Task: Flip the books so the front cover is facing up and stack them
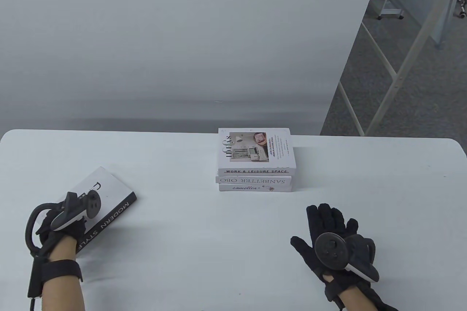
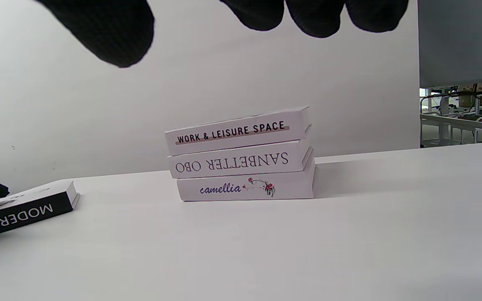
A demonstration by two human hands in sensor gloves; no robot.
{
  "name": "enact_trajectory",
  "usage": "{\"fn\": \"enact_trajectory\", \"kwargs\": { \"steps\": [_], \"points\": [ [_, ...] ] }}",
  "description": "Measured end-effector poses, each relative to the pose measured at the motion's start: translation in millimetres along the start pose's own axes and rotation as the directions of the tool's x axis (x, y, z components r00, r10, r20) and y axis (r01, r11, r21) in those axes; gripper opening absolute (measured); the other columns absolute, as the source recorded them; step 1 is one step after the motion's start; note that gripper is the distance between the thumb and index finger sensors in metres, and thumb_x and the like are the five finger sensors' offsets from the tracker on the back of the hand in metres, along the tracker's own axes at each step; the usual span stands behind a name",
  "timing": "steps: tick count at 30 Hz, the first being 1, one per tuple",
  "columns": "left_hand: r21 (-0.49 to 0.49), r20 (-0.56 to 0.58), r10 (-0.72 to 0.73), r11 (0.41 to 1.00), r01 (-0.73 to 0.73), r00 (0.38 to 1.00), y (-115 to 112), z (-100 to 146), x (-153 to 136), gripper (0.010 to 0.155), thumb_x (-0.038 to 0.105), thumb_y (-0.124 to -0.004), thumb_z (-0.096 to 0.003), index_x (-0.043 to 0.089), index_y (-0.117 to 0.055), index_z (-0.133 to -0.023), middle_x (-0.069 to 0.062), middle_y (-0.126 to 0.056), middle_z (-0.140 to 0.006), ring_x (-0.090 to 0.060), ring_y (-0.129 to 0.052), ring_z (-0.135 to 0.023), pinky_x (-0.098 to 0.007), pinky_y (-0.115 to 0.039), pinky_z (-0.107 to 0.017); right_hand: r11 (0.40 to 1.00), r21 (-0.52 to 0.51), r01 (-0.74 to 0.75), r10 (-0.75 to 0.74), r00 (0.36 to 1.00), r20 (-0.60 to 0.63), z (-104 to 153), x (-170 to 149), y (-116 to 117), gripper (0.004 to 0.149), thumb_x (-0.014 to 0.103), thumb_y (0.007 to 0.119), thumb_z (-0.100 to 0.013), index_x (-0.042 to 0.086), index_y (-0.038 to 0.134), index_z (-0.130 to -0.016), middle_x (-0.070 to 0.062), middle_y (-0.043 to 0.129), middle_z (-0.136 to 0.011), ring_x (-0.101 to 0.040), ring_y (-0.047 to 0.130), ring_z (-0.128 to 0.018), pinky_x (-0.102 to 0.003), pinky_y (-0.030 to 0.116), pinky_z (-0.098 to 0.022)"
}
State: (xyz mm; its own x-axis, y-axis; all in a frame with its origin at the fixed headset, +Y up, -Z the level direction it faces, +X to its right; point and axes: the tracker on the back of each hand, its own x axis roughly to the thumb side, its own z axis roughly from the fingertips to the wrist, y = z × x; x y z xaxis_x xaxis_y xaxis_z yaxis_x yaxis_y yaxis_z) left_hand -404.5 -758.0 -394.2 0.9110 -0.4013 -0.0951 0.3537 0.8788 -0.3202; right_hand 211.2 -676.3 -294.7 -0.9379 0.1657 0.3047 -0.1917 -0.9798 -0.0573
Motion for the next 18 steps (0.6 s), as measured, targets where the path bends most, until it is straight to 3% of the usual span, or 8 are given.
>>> {"fn": "enact_trajectory", "kwargs": {
  "steps": [3,8,18],
  "points": [
    [-0.054,0.017,-0.106,0.993,0.106,0.994,-5.7,-6.0,2.4,0.066,0.025,-0.08,-0.0426,0.028,-0.052,-0.102,-0.007,-0.062,-0.105,-0.038,-0.079,-0.094,-0.053,-0.073,-0.067,1.0,0.008,-0.003,0.003,1.0,-0.007,-0.7,-2.5,2.0,0.084,0.058,0.066,-0.057,0.001,0.04,-0.112,-0.043,0.039,-0.109,-0.071,0.047,-0.093,-0.087,0.036,-0.053],
    [-0.126,0.026,-0.058,0.99,0.06,0.998,-9.3,-11.7,-2.2,0.07,0.023,-0.08,-0.0422,0.032,-0.043,-0.101,-0.008,-0.055,-0.107,-0.037,-0.078,-0.096,-0.056,-0.069,-0.068,1.0,0.021,-0.004,0.004,1.0,-0.015,-2.4,-5.8,5.3,0.084,0.058,0.066,-0.057,0.001,0.039,-0.112,-0.043,0.04,-0.109,-0.071,0.047,-0.092,-0.087,0.036,-0.053],
    [-0.136,0.064,-0.003,0.991,0.012,0.998,2.1,-7.6,15.5,0.069,0.029,-0.079,-0.0385,0.031,-0.048,-0.1,-0.011,-0.063,-0.101,-0.033,-0.092,-0.079,-0.044,-0.082,-0.058,1.0,0.029,0.004,-0.004,1.0,-0.013,-3.3,-5.0,6.1,0.084,0.058,0.066,-0.057,0.0,0.04,-0.111,-0.043,0.04,-0.109,-0.071,0.047,-0.092,-0.087,0.036,-0.053]
  ]
}}
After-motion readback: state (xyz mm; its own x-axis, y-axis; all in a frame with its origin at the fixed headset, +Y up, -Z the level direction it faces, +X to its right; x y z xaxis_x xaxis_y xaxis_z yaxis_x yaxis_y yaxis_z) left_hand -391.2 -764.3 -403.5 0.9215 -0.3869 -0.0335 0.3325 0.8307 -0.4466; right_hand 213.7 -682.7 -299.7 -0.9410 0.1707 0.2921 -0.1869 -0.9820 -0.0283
